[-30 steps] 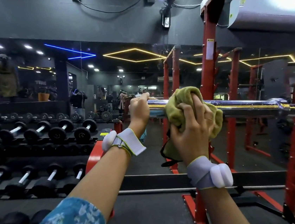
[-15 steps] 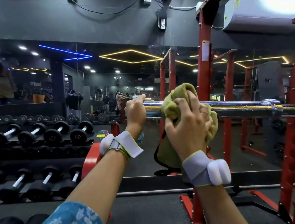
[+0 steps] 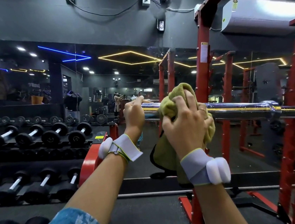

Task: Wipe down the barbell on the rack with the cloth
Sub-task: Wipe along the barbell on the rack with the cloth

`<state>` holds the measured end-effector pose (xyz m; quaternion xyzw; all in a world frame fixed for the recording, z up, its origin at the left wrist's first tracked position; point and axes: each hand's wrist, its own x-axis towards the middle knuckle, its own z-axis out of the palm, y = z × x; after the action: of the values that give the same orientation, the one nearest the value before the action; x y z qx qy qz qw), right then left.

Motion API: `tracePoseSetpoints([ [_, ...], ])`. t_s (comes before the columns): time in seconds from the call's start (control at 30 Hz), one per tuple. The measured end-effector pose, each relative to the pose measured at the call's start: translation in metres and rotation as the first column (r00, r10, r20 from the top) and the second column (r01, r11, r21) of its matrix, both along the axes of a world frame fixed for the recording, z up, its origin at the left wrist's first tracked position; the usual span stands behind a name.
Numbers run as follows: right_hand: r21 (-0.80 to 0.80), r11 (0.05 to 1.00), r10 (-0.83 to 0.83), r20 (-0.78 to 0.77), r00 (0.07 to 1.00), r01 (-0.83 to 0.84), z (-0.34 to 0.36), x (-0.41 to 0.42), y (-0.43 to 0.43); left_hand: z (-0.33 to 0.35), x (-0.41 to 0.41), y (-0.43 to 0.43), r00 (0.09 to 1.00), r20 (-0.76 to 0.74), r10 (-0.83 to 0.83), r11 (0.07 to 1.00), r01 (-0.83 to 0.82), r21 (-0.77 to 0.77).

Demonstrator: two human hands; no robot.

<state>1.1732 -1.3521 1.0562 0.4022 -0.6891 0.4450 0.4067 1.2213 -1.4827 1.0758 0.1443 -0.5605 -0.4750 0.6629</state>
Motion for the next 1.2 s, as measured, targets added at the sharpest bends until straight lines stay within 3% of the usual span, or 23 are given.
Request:
tracePoseSetpoints([
  [0.07, 0.056, 0.998, -0.005, -0.016, 1.0, 0.006, 0.01, 0.007, -0.004, 0.0, -0.002, 0.0, 1.0, -0.006, 0.018, 1.0, -0.018, -0.002],
  [0.13, 0.106, 0.994, 0.003, -0.126, 0.992, 0.01, 0.012, 0.014, -0.01, -0.001, -0.003, 0.001, 0.999, -0.033, 0.026, 1.0, -0.026, -0.003],
  [0.27, 0.028, 0.999, 0.051, -0.292, 0.955, -0.045, -0.004, 0.014, -0.014, -0.001, -0.004, -0.004, 0.999, -0.048, -0.025, 1.0, 0.025, 0.017],
  [0.53, -0.042, 0.999, 0.031, -0.055, 0.998, -0.034, -0.002, 0.01, -0.015, 0.0, -0.001, 0.002, 1.0, -0.014, 0.005, 1.0, -0.005, -0.009],
  [0.7, -0.009, 0.998, 0.059, -0.274, 0.96, -0.064, -0.01, 0.013, -0.018, 0.0, 0.0, 0.005, 0.999, -0.024, -0.035, 0.999, 0.036, 0.027],
  [0.77, -0.022, 0.995, 0.089, -0.293, 0.952, -0.1, -0.021, 0.005, -0.014, 0.001, 0.001, 0.005, 1.0, -0.007, -0.011, 1.0, 0.011, 0.024],
  [1.03, -0.13, 0.991, -0.03, -0.012, 0.999, 0.029, -0.008, -0.013, -0.005, 0.0, 0.005, 0.011, 0.999, 0.042, 0.015, 1.0, -0.016, 0.018],
  [1.2, -0.039, 0.999, 0.024, -0.292, 0.956, -0.037, -0.021, 0.001, -0.013, 0.001, 0.003, 0.01, 0.999, 0.027, 0.046, 0.998, -0.047, 0.032],
])
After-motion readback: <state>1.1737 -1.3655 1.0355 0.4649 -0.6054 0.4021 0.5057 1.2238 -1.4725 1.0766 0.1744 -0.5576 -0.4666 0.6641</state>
